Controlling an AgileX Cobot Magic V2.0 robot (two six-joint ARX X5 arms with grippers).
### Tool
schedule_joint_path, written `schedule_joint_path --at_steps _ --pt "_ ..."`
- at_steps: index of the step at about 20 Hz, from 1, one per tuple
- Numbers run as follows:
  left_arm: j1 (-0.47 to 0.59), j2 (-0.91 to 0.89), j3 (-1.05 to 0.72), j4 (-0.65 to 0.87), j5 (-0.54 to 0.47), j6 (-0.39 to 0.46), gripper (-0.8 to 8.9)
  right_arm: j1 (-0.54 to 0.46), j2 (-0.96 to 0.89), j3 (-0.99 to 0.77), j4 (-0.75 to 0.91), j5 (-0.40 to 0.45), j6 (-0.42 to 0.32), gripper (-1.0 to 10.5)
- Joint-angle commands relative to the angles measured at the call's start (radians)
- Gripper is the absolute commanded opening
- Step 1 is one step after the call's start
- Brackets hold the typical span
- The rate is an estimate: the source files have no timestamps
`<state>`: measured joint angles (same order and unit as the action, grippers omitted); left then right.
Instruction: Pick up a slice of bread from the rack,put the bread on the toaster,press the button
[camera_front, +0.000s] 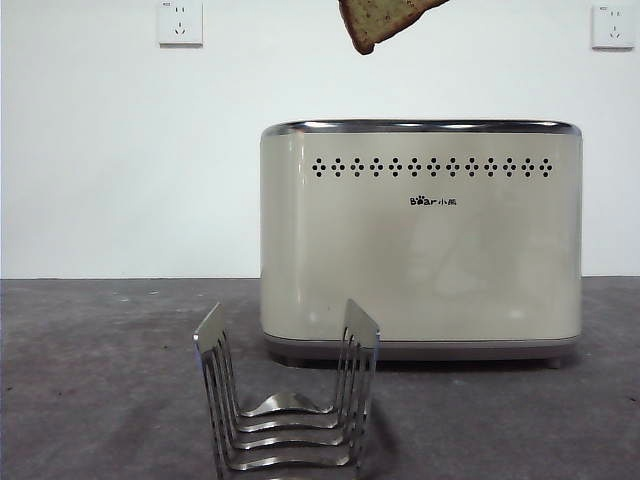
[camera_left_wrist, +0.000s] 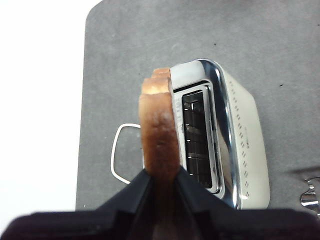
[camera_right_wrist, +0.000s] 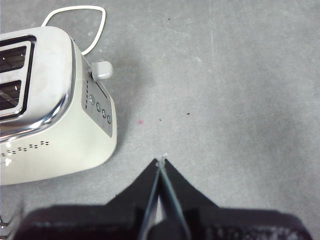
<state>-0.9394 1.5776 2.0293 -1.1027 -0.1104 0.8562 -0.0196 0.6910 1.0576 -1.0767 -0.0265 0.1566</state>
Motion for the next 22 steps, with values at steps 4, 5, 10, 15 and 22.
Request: schedule_joint_path --at_steps 4,5,10,15,22 --pt "0.029 0.035 0.000 0.003 0.019 0.020 -0.10 0.001 0.000 -0.002 0.006 0.000 -0.009 0.0" --pt "0.033 0.044 0.000 -0.005 0.042 0.019 -0.10 0.001 0.001 -0.002 0.006 0.000 -0.008 0.0" --pt "0.047 0.105 0.000 -0.050 0.066 0.017 -0.10 0.001 0.001 -0.002 0.006 0.001 -0.008 0.0" --pt "0.066 0.153 0.000 -0.033 0.069 0.017 -0.10 0.001 0.001 -0.002 0.006 0.001 -0.009 0.0" --pt "0.081 0.213 0.000 -0.033 0.087 0.020 -0.10 0.001 0.001 -0.002 0.007 0.001 -0.009 0.0"
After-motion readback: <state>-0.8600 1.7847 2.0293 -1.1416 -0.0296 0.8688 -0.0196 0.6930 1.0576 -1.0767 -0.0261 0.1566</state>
